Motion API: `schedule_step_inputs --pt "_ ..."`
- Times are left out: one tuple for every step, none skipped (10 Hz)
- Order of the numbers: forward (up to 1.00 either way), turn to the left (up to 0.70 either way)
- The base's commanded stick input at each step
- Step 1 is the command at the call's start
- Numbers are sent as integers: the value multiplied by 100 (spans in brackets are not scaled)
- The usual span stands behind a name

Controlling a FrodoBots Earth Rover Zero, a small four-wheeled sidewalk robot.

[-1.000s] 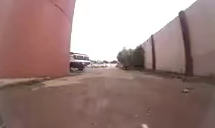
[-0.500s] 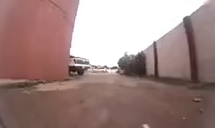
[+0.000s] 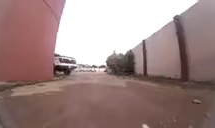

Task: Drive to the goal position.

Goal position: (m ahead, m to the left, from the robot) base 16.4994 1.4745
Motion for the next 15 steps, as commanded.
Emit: schedule_step_inputs --pt "70 0" --pt "70 0" --pt "70 0" --pt "70 0" --pt "70 0" --pt "70 0" --pt "70 0" --pt "70 0" --pt "70 0" --pt "70 0" --pt "70 0" --pt "70 0" --pt "70 0" --pt "70 0" --pt "70 0"
